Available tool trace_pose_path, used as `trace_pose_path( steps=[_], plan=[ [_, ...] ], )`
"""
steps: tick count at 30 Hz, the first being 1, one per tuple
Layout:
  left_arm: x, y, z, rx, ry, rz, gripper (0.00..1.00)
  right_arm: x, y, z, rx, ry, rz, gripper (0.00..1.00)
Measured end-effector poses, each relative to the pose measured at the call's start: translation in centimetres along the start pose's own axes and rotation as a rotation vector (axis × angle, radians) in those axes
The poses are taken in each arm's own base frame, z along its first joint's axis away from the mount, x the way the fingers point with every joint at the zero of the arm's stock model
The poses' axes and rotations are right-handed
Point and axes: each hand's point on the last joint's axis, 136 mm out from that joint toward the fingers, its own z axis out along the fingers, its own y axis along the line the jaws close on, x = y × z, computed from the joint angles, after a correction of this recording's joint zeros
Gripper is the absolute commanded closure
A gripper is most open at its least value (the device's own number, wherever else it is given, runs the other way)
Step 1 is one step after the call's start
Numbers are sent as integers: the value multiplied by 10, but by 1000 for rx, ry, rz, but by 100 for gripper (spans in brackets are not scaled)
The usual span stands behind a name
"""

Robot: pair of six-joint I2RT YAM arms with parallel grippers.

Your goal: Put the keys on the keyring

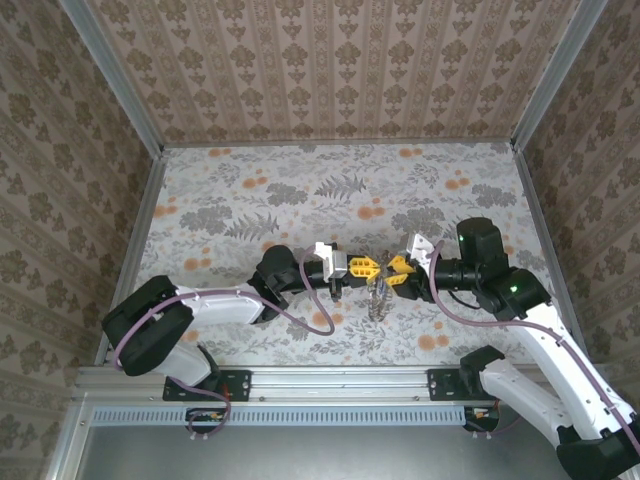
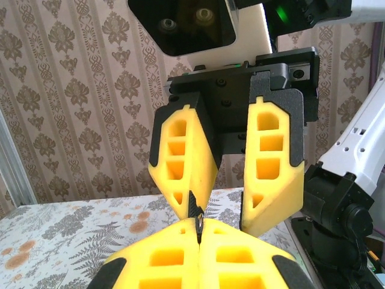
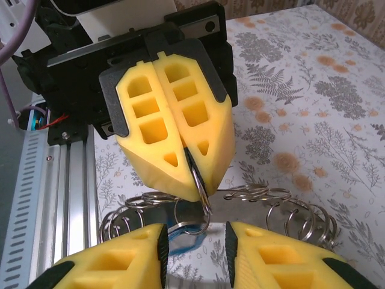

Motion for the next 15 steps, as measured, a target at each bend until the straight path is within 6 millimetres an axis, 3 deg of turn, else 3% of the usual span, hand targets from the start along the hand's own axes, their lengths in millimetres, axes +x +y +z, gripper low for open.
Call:
trace_pose_path(
  steps=[15],
  plan=[
    [0, -2, 1, 6, -1, -5, 100, -1, -5, 12, -39, -7, -3, 73]
  ],
)
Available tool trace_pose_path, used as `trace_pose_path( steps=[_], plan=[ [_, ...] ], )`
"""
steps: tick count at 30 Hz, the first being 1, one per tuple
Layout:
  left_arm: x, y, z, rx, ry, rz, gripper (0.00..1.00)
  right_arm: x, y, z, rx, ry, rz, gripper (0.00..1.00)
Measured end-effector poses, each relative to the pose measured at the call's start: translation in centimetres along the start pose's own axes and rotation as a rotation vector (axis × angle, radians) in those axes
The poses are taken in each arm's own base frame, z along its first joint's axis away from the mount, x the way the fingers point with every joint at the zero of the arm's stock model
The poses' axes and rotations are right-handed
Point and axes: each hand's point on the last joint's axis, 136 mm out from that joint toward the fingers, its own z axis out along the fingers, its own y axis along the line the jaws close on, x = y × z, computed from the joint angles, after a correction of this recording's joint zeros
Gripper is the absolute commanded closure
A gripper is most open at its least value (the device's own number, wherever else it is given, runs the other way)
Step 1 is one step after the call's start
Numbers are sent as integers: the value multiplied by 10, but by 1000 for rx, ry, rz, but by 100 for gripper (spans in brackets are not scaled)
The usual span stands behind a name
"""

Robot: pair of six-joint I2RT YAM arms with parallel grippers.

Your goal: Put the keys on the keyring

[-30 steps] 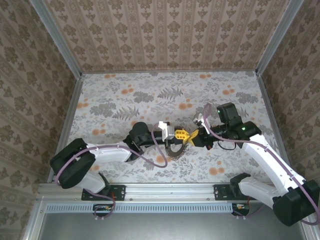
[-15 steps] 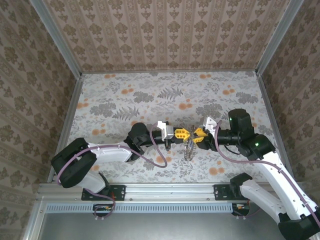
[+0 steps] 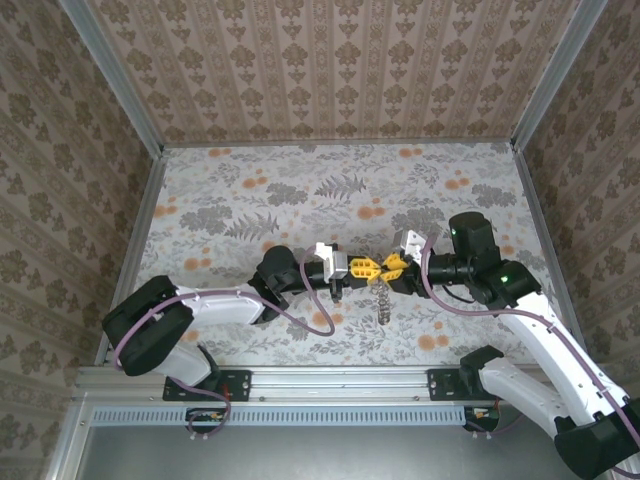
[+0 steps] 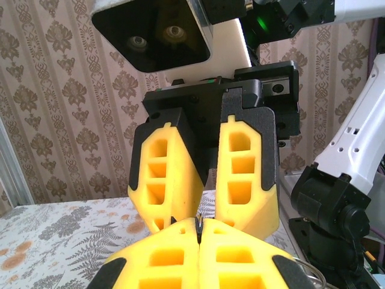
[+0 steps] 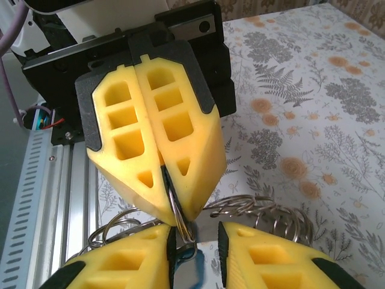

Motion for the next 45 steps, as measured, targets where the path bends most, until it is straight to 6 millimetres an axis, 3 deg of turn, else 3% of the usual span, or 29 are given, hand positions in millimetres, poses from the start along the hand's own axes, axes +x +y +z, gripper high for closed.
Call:
trace_pose_path(
  steps=[4, 8, 9, 12, 15, 26, 36, 45],
  plan=[
    [0, 2, 0, -8, -3, -1, 100, -1, 2, 0, -10, -6, -4, 92],
    [1, 3, 0, -10, 0, -6, 100, 1, 1, 1, -10, 0, -10, 100],
    [1, 3, 0, -12, 0, -11, 98, 1, 0, 1, -6, 2, -16, 100],
    [3, 6, 0, -32, 5, -28, 80, 2, -2, 1, 6, 8, -34, 100],
    [7, 11, -1, -63, 23, -50, 72, 6, -1, 1, 8, 43, -49, 100],
    [22, 5, -25, -119, 228, -93, 71, 20, 3, 15, -22, 293, -184, 100],
    [53, -6, -43, -101, 414, -118, 71, 19, 4, 20, -49, 391, -231, 100],
    [41, -1, -37, -100, 397, -102, 71, 23, 9, 26, -69, 413, -234, 100]
  ],
)
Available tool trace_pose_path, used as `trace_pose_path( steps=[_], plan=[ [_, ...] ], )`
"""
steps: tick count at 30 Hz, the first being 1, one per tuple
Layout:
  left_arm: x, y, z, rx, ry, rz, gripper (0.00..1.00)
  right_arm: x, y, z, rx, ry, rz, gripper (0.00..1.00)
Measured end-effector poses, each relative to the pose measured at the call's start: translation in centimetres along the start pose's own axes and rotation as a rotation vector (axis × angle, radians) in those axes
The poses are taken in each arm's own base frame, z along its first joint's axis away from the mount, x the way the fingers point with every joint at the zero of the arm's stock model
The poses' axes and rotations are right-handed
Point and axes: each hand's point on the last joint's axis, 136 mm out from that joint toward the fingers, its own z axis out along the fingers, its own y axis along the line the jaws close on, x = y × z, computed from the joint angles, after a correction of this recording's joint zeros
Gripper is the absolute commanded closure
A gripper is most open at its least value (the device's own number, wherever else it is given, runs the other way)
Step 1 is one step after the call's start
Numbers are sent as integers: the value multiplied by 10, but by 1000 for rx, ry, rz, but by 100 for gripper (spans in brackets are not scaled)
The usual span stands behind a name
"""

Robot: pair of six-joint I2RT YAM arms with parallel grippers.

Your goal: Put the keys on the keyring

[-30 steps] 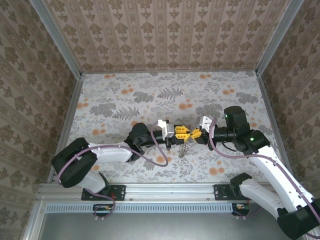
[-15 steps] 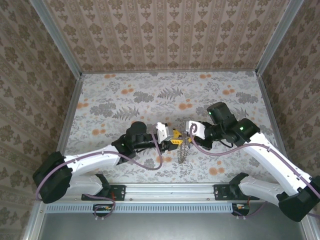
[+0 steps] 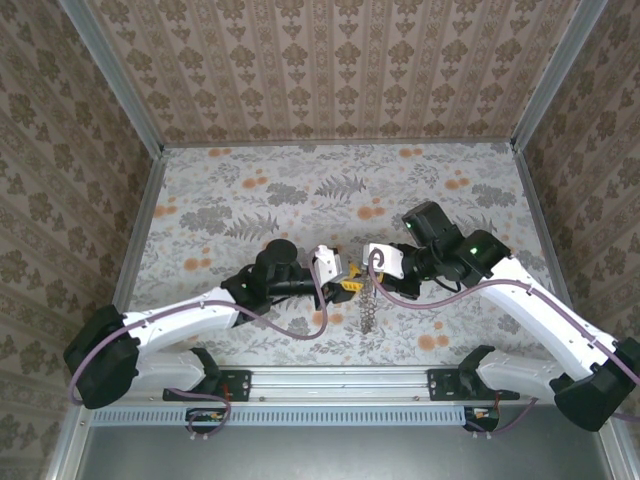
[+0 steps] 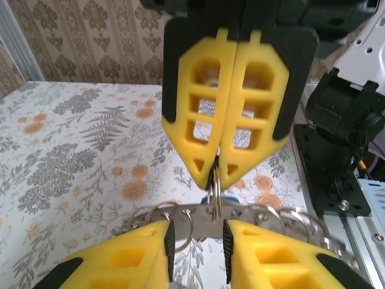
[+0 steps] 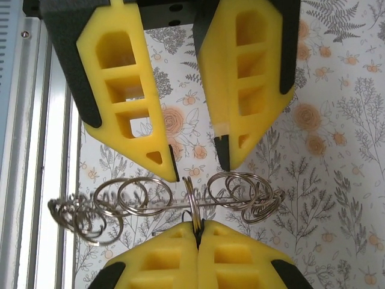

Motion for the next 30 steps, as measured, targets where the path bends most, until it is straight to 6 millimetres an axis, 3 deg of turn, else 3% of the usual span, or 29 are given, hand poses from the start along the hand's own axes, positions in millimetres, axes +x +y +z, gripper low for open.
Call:
trace_pose_path(
  steps=[14, 18, 21, 26, 30],
  plan=[
    [6, 0, 8, 23, 20, -14, 81, 1, 0, 5, -10, 13, 21, 100],
    [4, 0, 9, 30, 21, -14, 95, 1, -2, 6, 4, 19, 19, 100],
    [5, 1, 12, 32, 27, -18, 95, 3, -5, 6, 17, 33, 19, 100],
    [4, 3, 14, 32, 27, -23, 82, 5, -7, 6, 28, 44, 18, 100],
    [-5, 4, 15, 29, 7, -11, 82, 5, -6, 6, 28, 44, 17, 100]
  ],
)
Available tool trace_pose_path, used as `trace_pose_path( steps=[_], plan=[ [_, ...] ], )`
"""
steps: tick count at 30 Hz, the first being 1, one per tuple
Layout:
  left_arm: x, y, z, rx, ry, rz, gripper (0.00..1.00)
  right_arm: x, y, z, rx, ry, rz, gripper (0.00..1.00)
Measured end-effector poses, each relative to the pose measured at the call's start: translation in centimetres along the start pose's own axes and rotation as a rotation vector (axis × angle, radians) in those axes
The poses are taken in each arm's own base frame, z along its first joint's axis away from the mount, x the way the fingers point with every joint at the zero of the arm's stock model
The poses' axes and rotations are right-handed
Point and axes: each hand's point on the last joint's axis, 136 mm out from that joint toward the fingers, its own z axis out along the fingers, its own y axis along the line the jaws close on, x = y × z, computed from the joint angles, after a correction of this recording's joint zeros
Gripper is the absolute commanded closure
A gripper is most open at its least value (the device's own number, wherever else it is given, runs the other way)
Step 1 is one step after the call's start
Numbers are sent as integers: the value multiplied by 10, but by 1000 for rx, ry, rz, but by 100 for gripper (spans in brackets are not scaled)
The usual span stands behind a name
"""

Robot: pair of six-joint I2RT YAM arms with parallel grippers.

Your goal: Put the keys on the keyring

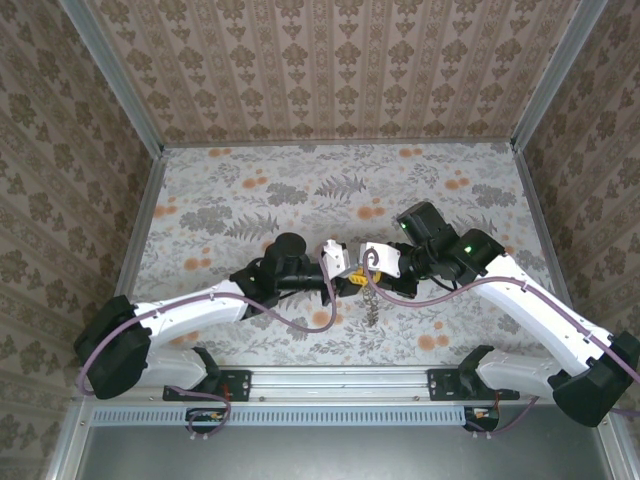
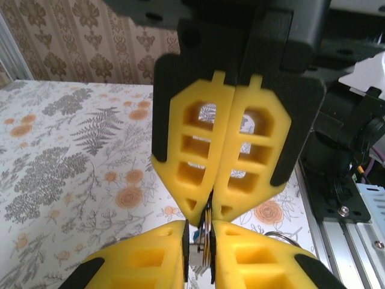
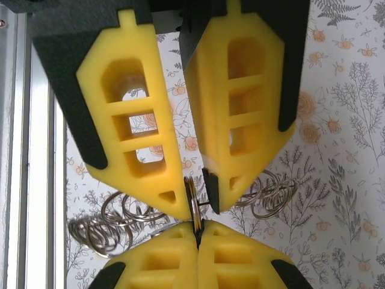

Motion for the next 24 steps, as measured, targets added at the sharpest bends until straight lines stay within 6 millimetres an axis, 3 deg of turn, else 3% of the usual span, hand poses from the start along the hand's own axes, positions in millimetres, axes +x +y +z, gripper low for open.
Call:
trace_pose_path(
  steps=[4, 14, 15, 17, 22, 24],
  plan=[
    [-2, -2, 0, 12, -4, -2, 88, -1, -1, 0, 2, -2, -1, 100],
    [-2, -1, 2, 15, -10, 1, 84, -4, -2, -2, 16, -17, -4, 100],
    [-2, -1, 2, 15, -10, 1, 85, -4, -2, -2, 17, -18, -4, 100],
    [-2, -1, 2, 13, -10, -2, 99, -4, -3, -2, 19, -17, -4, 100],
    [-2, 0, 2, 6, -10, 11, 100, -3, -3, -3, 22, -15, -2, 100],
    [-3, 0, 2, 3, -13, 13, 100, -2, -3, -3, 26, -21, -1, 83]
  ],
)
